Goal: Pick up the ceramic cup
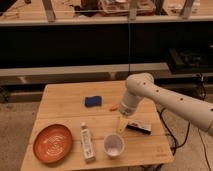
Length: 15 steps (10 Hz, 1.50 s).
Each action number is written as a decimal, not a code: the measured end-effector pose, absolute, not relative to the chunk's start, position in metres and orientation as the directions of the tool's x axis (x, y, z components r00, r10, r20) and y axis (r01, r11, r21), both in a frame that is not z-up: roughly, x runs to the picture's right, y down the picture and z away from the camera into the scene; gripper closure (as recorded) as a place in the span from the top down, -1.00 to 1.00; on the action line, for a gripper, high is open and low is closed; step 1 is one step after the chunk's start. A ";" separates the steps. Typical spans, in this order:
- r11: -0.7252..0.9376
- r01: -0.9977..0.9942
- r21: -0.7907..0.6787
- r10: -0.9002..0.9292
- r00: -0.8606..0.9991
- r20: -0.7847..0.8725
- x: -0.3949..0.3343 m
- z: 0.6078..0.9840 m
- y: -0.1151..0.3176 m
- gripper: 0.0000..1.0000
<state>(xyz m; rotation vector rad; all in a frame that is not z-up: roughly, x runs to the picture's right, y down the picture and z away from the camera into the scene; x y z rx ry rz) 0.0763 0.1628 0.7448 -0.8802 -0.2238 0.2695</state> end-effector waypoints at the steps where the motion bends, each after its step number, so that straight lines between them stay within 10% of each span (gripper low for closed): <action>1: 0.604 -0.143 -0.784 0.322 0.944 0.076 0.076 0.745 0.164 0.60; 15: 0.601 -0.149 -0.785 0.303 0.952 0.052 0.065 0.733 0.192 0.60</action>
